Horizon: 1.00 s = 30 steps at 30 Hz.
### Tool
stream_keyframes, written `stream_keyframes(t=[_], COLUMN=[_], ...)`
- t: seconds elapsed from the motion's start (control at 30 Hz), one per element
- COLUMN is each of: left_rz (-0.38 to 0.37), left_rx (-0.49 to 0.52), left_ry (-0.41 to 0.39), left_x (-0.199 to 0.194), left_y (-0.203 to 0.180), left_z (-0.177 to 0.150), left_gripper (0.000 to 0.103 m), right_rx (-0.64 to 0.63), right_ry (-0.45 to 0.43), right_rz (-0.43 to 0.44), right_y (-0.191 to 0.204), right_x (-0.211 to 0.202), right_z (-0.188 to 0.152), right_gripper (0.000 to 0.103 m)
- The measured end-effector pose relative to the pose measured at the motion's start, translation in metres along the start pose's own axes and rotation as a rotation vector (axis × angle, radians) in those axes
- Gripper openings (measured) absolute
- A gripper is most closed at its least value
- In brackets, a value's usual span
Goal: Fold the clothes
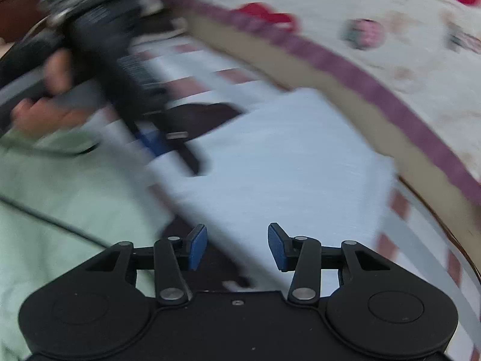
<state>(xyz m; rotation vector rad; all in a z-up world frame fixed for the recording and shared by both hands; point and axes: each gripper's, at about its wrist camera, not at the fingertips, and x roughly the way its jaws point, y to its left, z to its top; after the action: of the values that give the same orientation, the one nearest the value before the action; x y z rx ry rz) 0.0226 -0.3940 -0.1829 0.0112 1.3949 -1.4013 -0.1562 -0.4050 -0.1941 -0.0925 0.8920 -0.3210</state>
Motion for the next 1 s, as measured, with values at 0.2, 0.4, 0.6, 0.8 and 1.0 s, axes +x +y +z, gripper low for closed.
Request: stream_keyframes(t=[0.2, 0.4, 0.6, 0.8, 1.0], left_rz=[-0.027, -0.128, -0.058, 0.171, 0.082], left_rx=[-0.021, -0.042, 0.067, 0.390, 0.201], left_ry=[-0.086, -0.123, -0.129, -0.234, -0.066], left_x=[-0.011, -0.018, -0.023, -0.054, -0.044], left_y=[-0.002, -0.006, -0.015, -0.033, -0.005], left_z=[0.008, 0.014, 0.012, 0.019, 0.023], left_gripper=[0.012, 0.006, 0.006, 0.039, 0.050], right_rx=[-0.042, -0.074, 0.007, 0.188, 0.076], right_ry=[-0.001, -0.003, -0.026, -0.052, -0.028], right_rz=[0.006, -0.101, -0.147, -0.023, 0.016], right_y=[0.019, 0.027, 0.006, -0.038, -0.017], right_x=[0.015, 0.034, 0.040, 0.021, 0.016], right_z=[0.009, 0.012, 0.025, 0.036, 0.025], right_gripper=[0.050, 0.057, 0.001, 0.005, 0.043])
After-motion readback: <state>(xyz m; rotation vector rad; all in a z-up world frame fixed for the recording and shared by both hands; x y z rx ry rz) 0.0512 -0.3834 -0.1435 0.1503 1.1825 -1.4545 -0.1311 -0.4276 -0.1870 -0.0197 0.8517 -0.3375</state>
